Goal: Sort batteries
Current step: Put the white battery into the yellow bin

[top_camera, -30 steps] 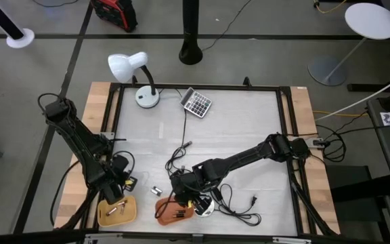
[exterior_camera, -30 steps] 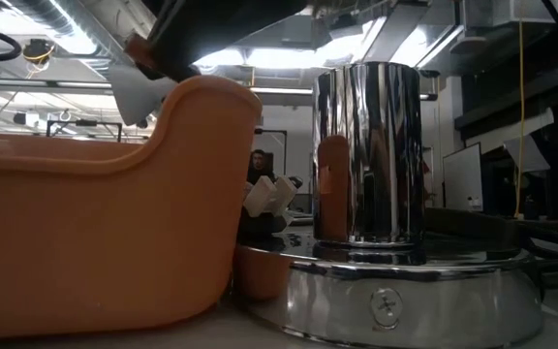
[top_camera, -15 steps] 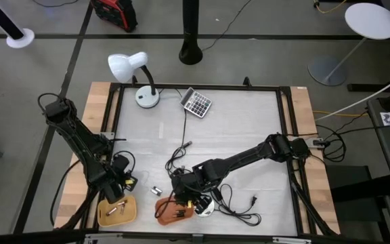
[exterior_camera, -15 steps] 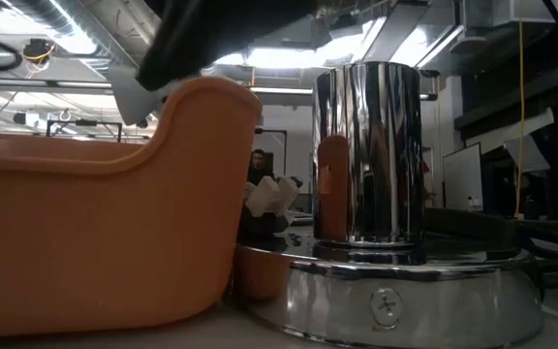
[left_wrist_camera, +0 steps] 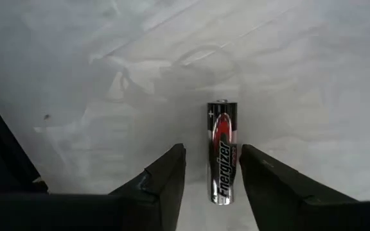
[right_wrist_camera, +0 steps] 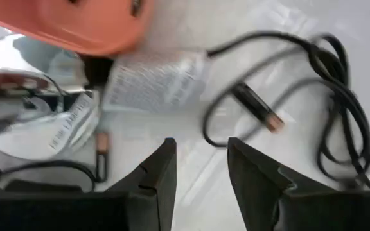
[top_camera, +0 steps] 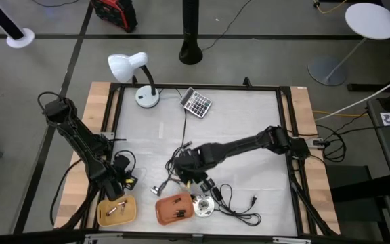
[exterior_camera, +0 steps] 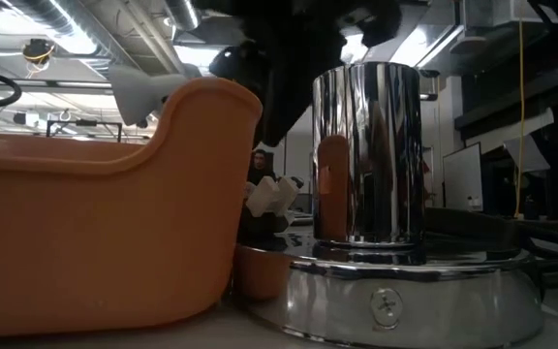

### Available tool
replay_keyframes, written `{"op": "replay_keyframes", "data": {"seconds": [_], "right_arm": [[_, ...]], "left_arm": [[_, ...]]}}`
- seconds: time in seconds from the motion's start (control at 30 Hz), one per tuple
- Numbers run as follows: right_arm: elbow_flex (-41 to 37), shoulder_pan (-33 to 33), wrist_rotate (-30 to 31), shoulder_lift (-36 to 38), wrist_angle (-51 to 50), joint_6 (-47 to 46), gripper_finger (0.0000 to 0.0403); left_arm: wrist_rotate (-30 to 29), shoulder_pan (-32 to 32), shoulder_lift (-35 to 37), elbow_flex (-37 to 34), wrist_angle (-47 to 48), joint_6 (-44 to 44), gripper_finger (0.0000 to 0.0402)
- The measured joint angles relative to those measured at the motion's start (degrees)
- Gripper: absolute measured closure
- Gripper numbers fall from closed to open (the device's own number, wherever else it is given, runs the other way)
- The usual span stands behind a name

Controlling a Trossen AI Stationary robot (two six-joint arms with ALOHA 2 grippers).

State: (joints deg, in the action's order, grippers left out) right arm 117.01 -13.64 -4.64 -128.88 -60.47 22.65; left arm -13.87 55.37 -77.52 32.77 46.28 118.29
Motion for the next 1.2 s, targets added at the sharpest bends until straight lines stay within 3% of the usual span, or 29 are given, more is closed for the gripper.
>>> {"op": "replay_keyframes", "data": {"seconds": [0.33, 0.67, 0.93, 1.2], "right_arm": [[0.02, 8.37, 0.00, 3.04, -4.43, -0.20, 0.0269], [0.02, 17.51, -0.04, 3.09, -7.53, 0.10, 0.0269], [0.02, 23.15, -0.04, 3.09, -6.89, 0.13, 0.0269], [0.02, 24.97, -2.47, 3.09, -6.73, 0.13, 0.0269]], "left_arm": [[0.18, 0.02, -0.07, -0.11, -0.31, -0.23, 0.0363], [0.29, 0.02, 1.49, -0.18, -0.79, -0.66, 0.0345], [0.71, 0.02, 6.45, -0.20, -4.82, -8.70, 0.0359], [0.68, 0.07, 14.22, -0.09, -11.02, -16.56, 0.0347]]}}
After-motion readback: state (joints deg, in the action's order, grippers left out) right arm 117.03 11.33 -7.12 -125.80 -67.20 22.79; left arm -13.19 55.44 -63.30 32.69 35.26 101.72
